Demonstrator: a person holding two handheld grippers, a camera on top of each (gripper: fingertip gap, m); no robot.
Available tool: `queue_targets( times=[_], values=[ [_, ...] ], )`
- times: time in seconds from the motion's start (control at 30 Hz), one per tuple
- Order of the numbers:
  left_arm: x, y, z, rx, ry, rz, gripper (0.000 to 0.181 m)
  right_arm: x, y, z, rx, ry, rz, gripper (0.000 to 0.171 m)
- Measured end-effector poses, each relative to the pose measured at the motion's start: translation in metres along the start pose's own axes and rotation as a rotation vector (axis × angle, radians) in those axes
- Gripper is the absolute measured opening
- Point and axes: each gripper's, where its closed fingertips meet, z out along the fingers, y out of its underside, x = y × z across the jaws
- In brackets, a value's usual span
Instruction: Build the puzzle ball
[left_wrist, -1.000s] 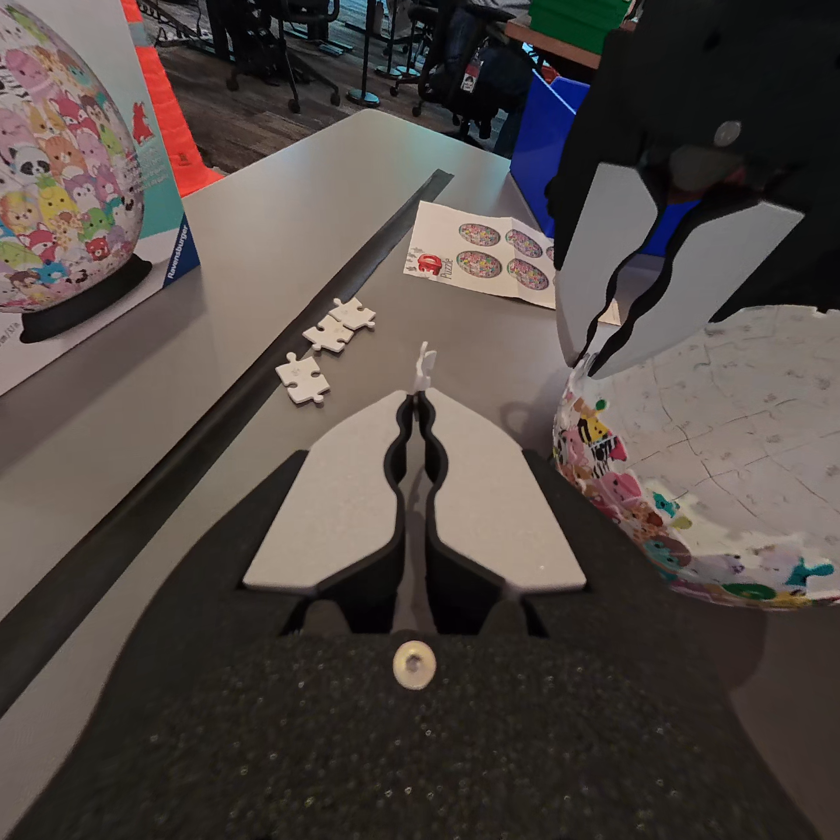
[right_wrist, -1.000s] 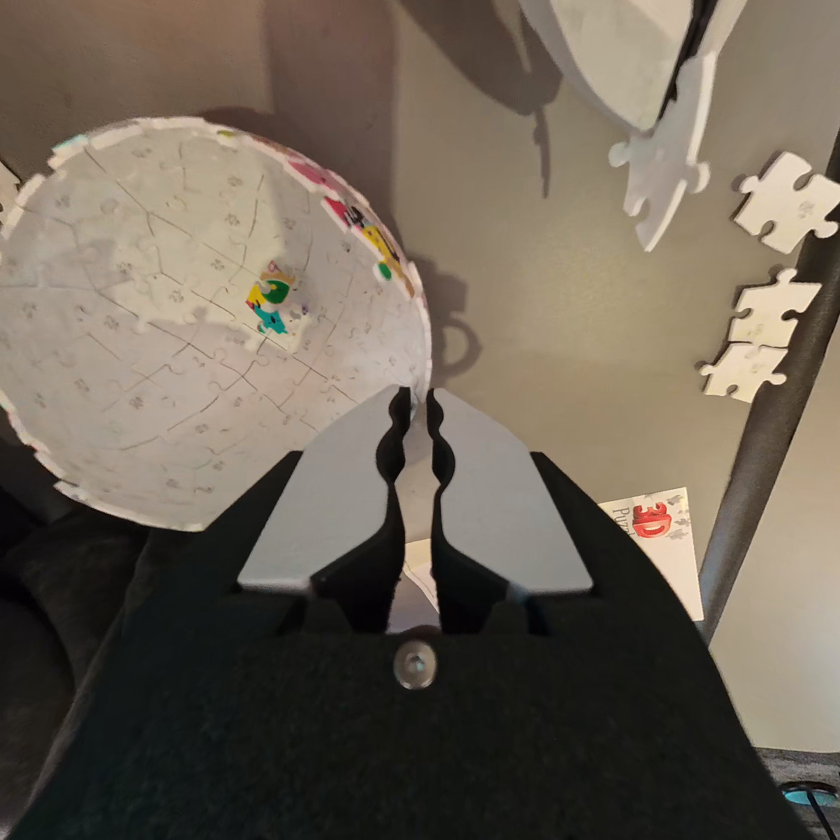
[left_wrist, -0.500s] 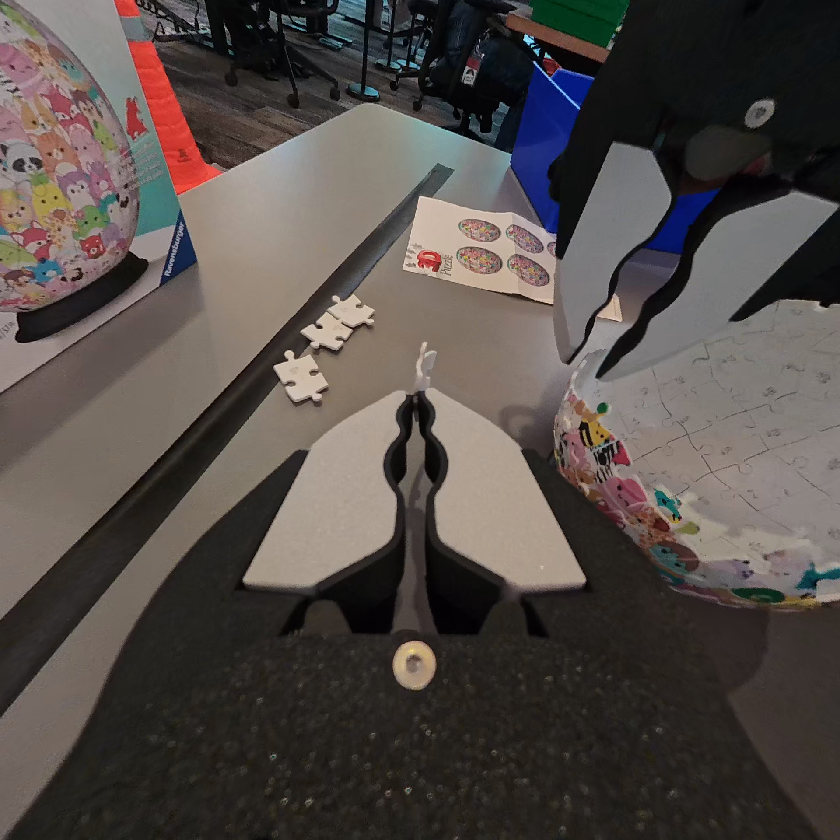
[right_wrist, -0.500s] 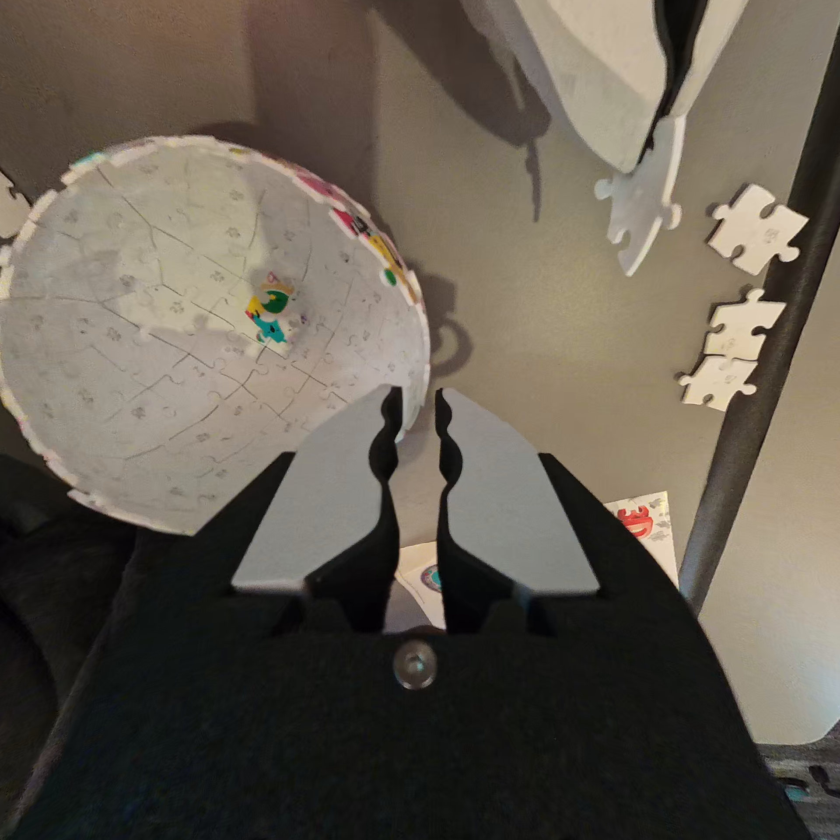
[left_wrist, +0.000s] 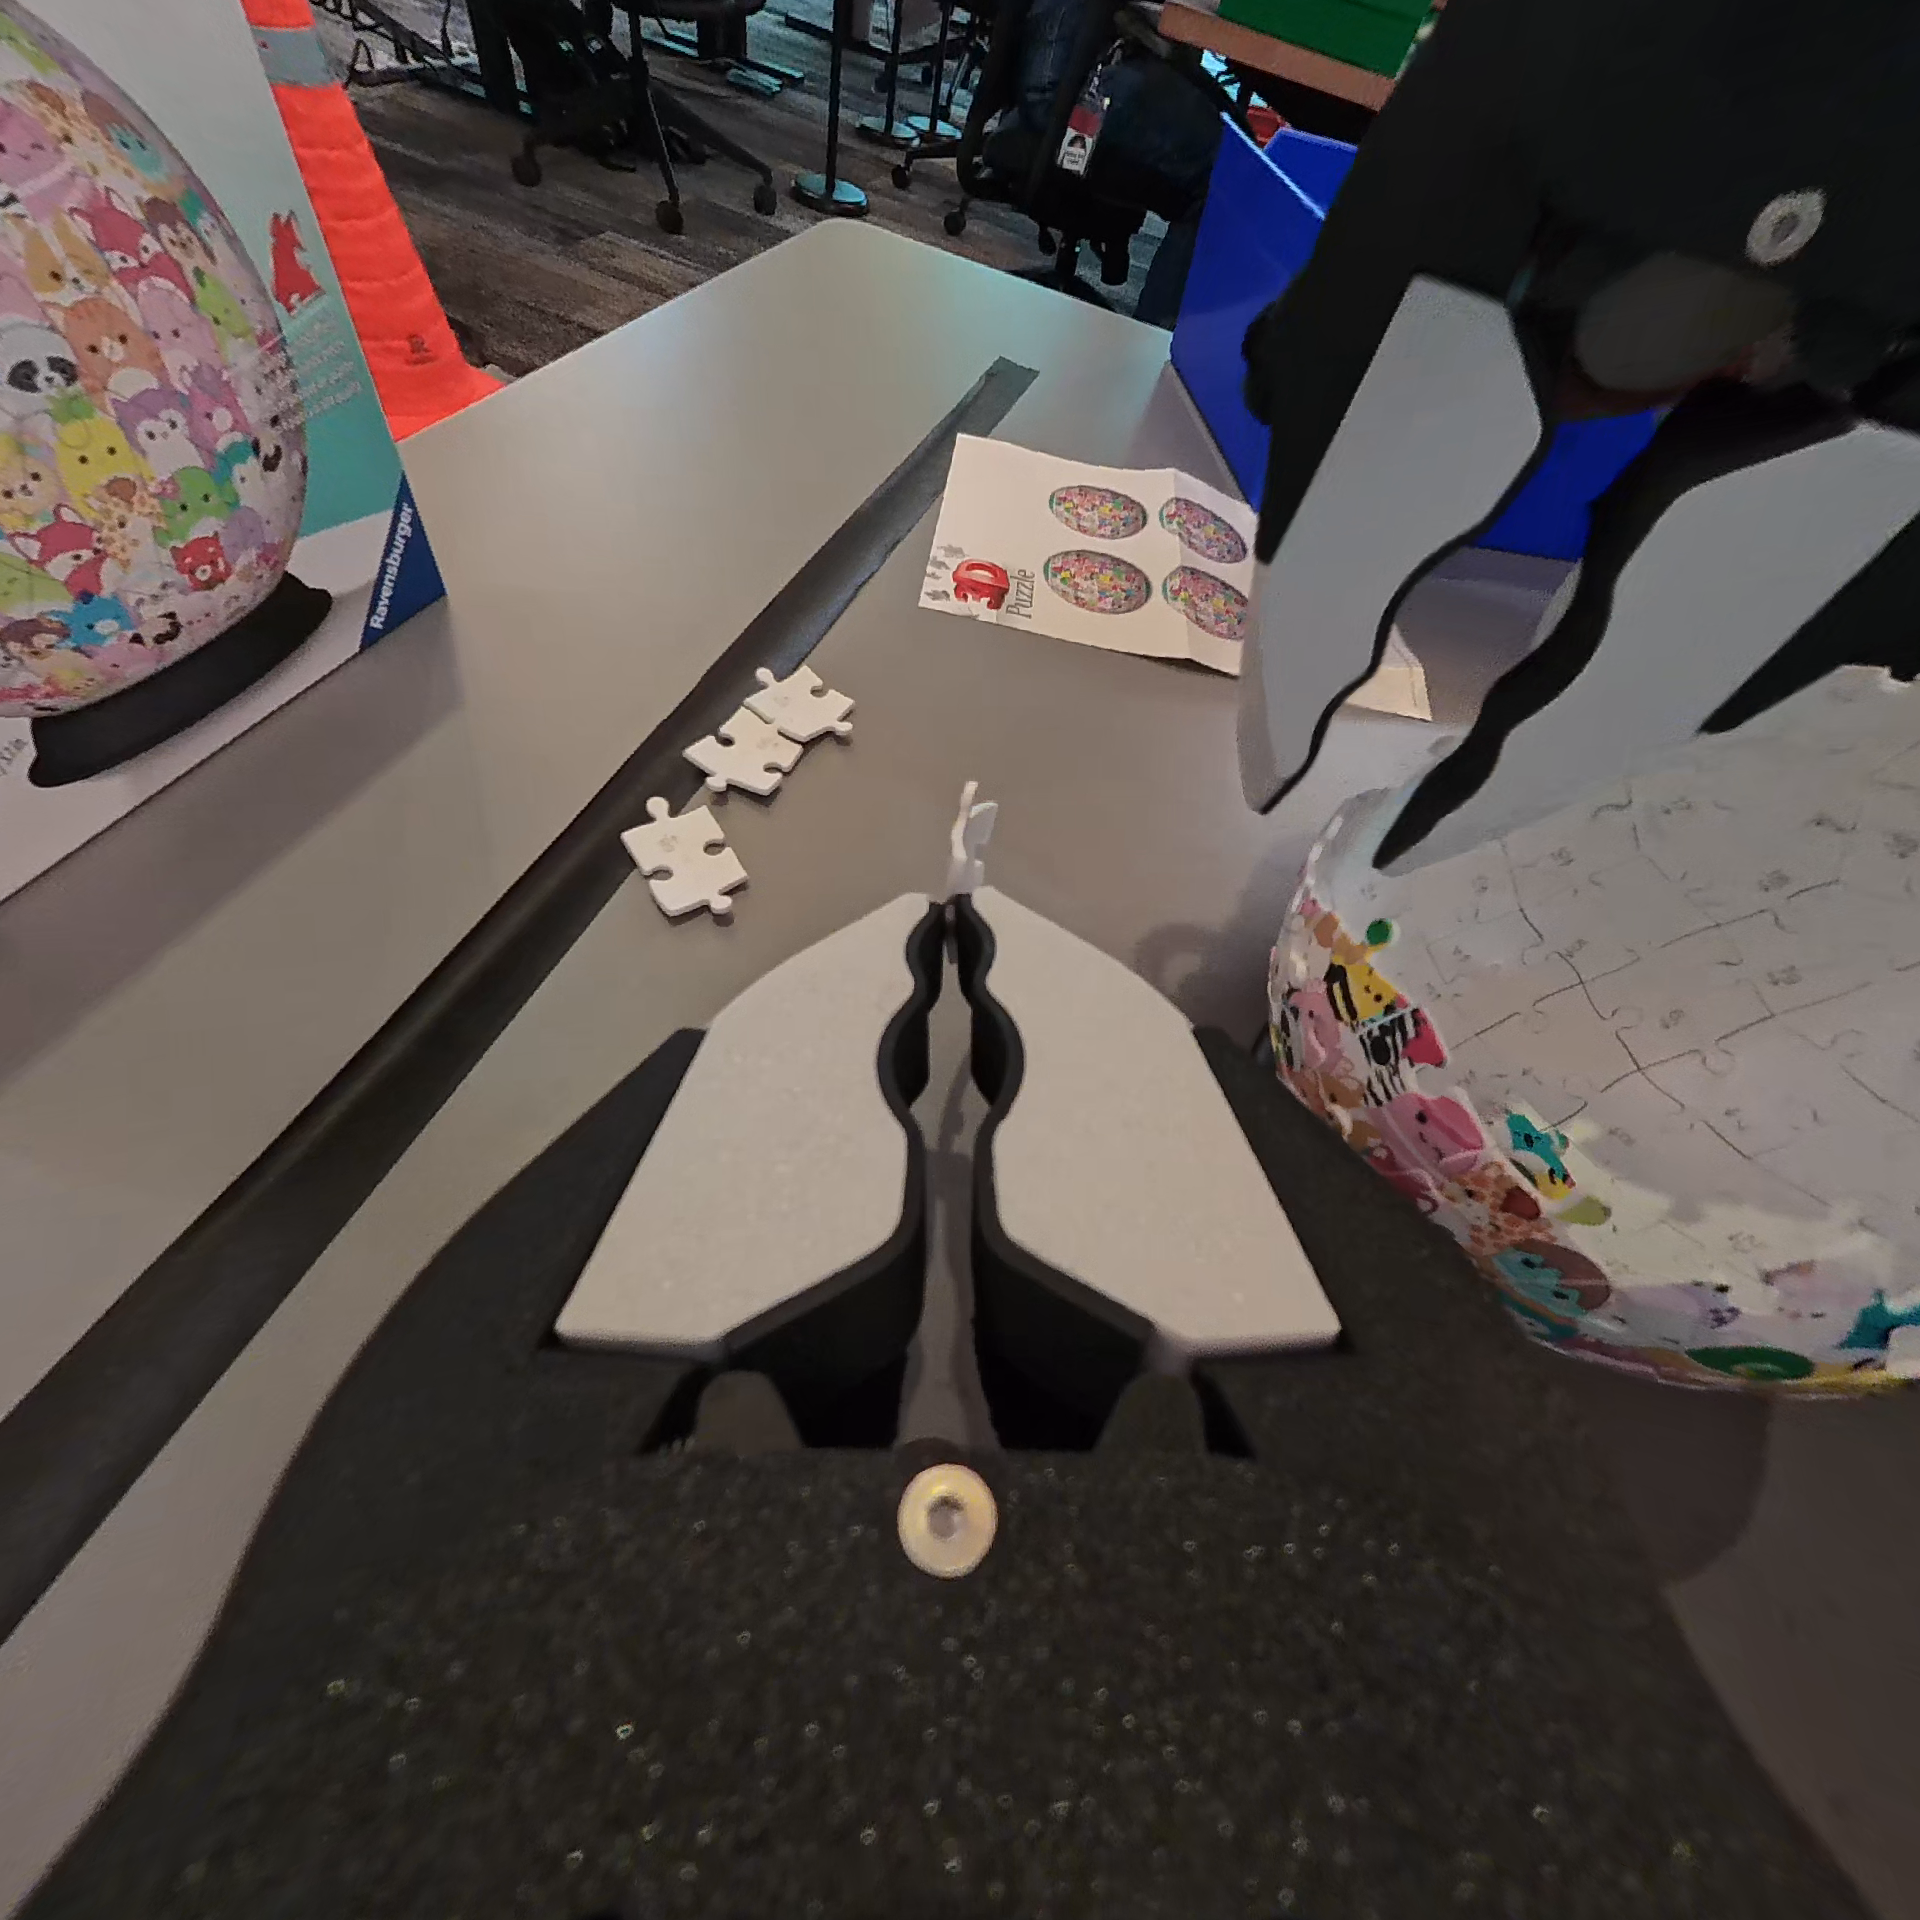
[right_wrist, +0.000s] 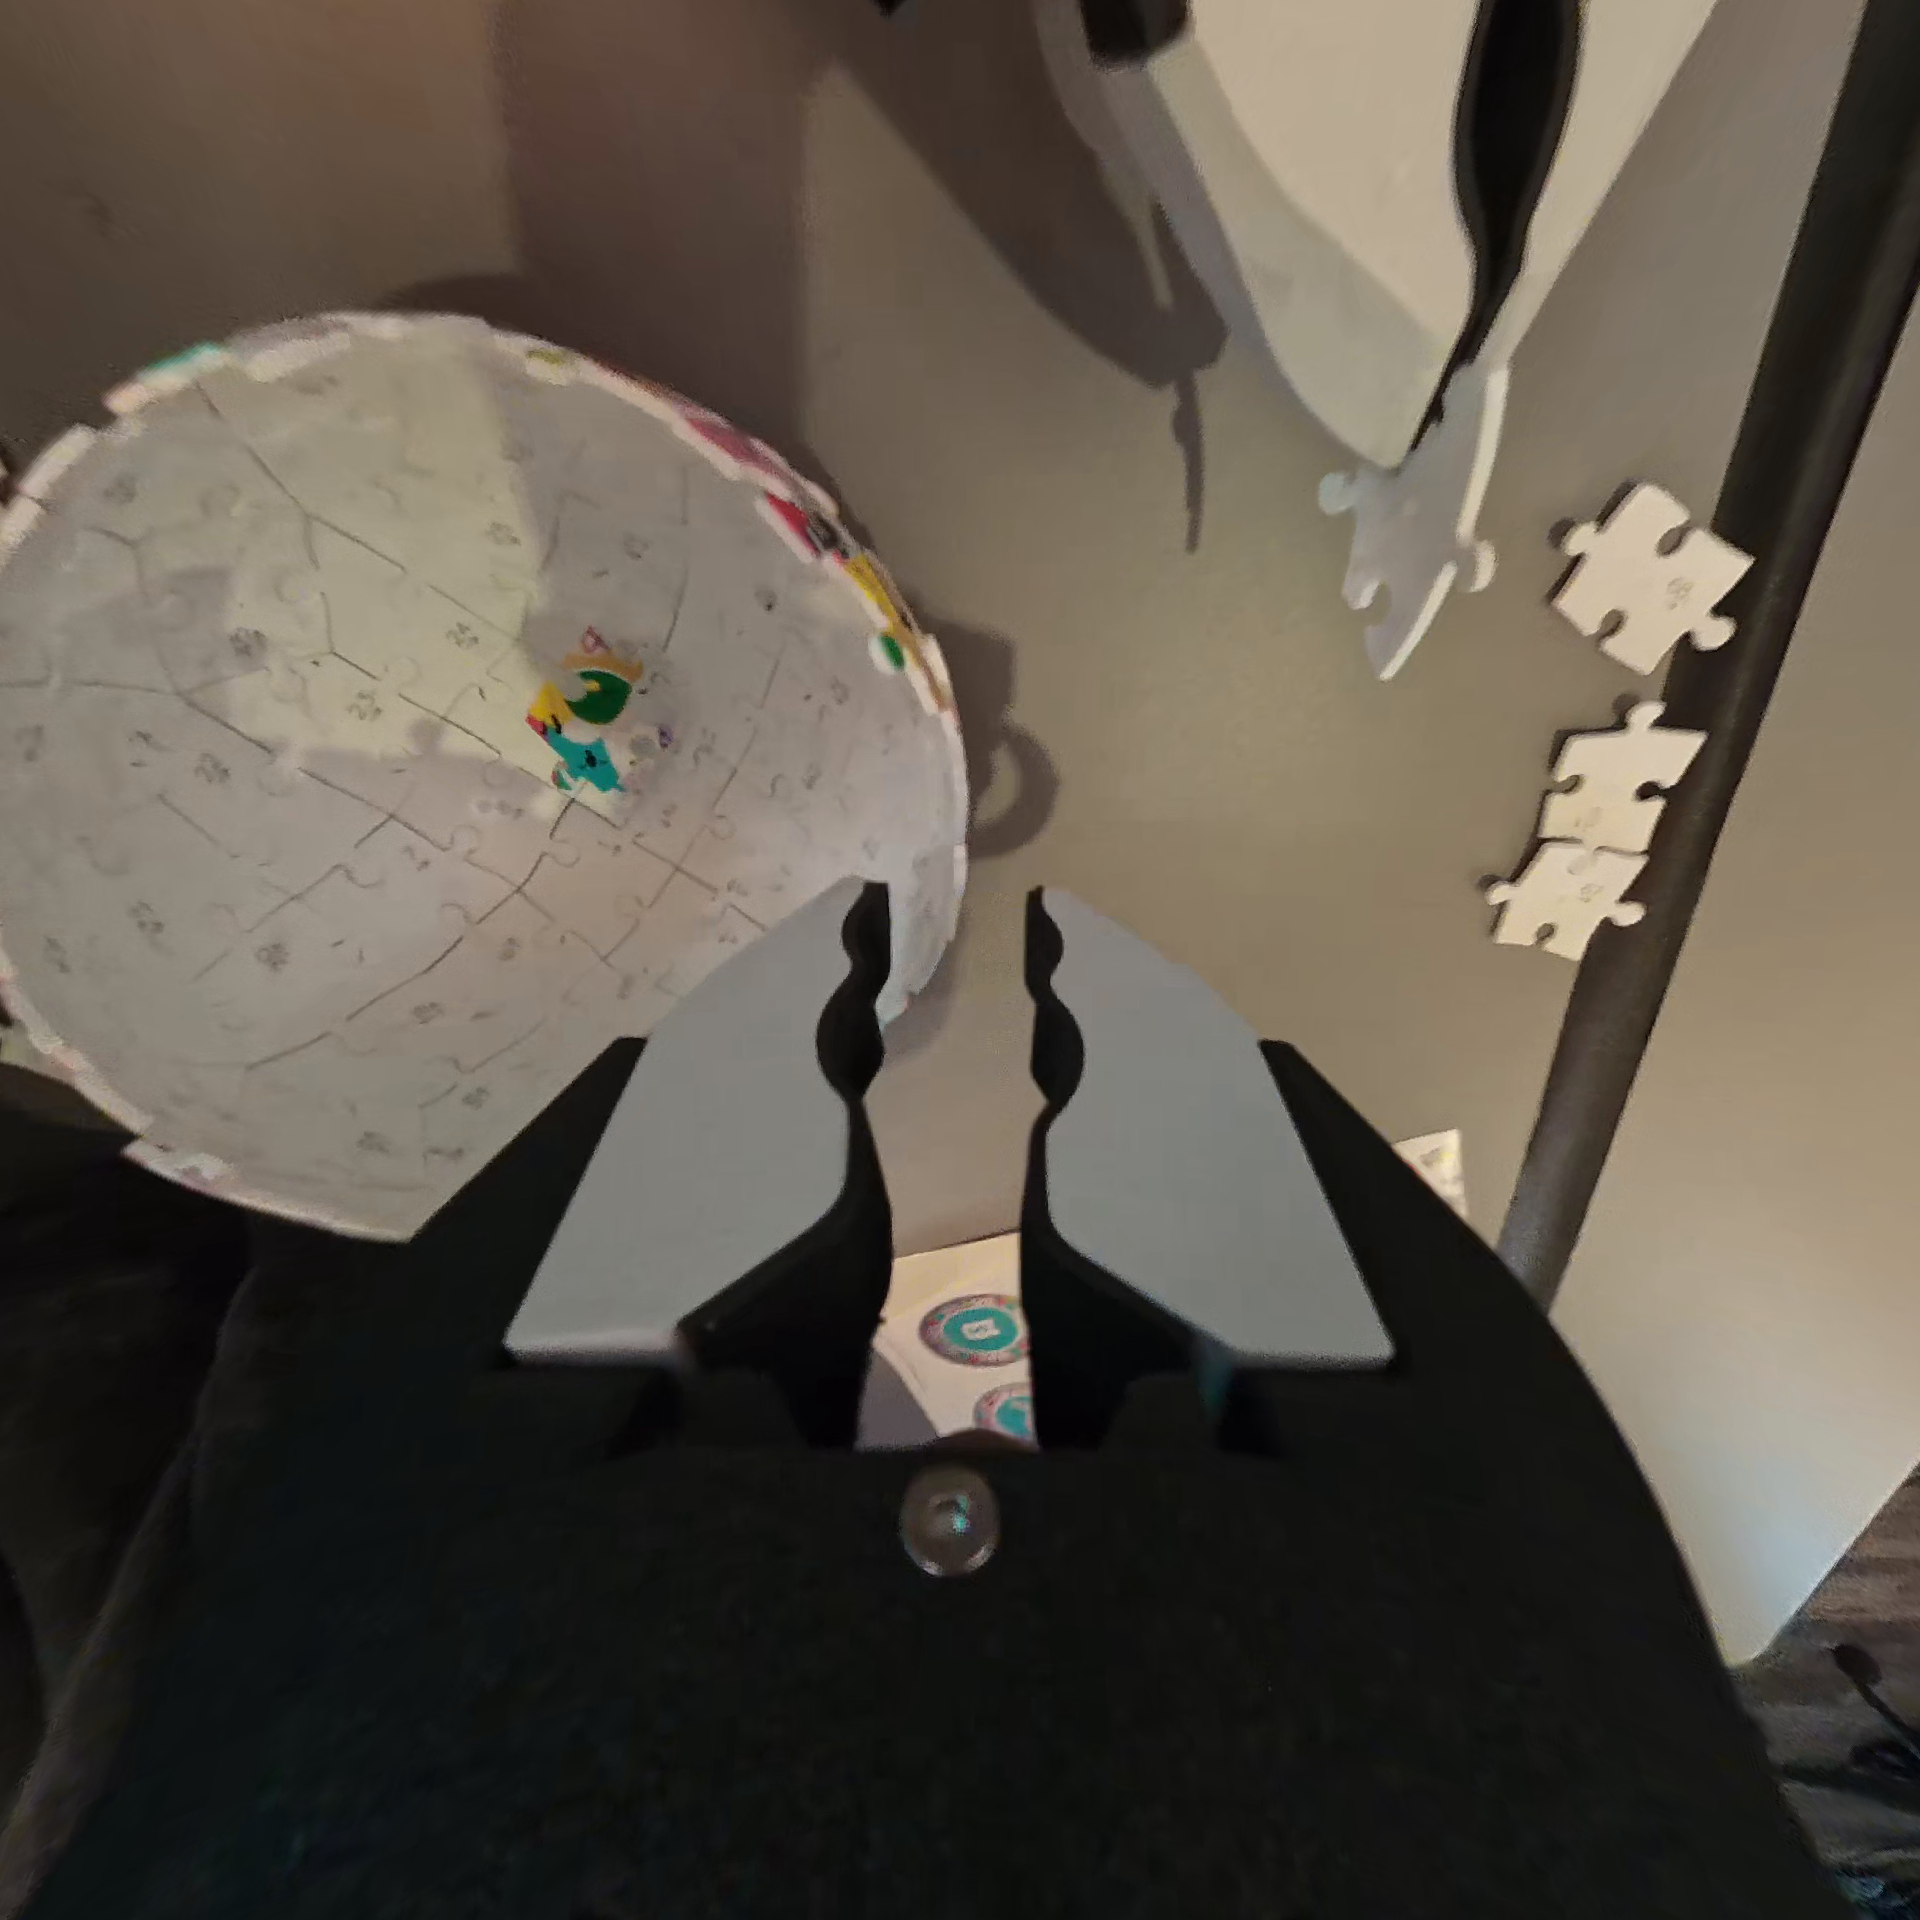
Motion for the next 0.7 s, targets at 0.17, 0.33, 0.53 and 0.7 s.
queue_targets(
  times=[0.17, 0.33, 0.53, 0.7],
  values=[
    [0.0003, 0.0001, 0.0001, 0.001, 0.004, -0.002, 0.002, -0.0004, -0.0141, -0.0003, 0.049, 0.003, -0.049, 0.017],
    [0.0008, 0.0007, 0.0006, -0.003, 0.007, -0.002, 0.002, 0.0011, -0.0123, 0.005, 0.025, 0.002, -0.048, 0.004],
    [0.0008, 0.0002, 0.0004, -0.001, 0.006, -0.003, 0.002, 0.0003, -0.0128, 0.0052, 0.03, -0.014, -0.027, 0.002],
    [0.0018, -0.0001, 0.0004, -0.002, 0.005, 0.003, 0.002, 0.0009, -0.0125, 0.0059, 0.024, -0.003, -0.038, 0.002]
  ],
)
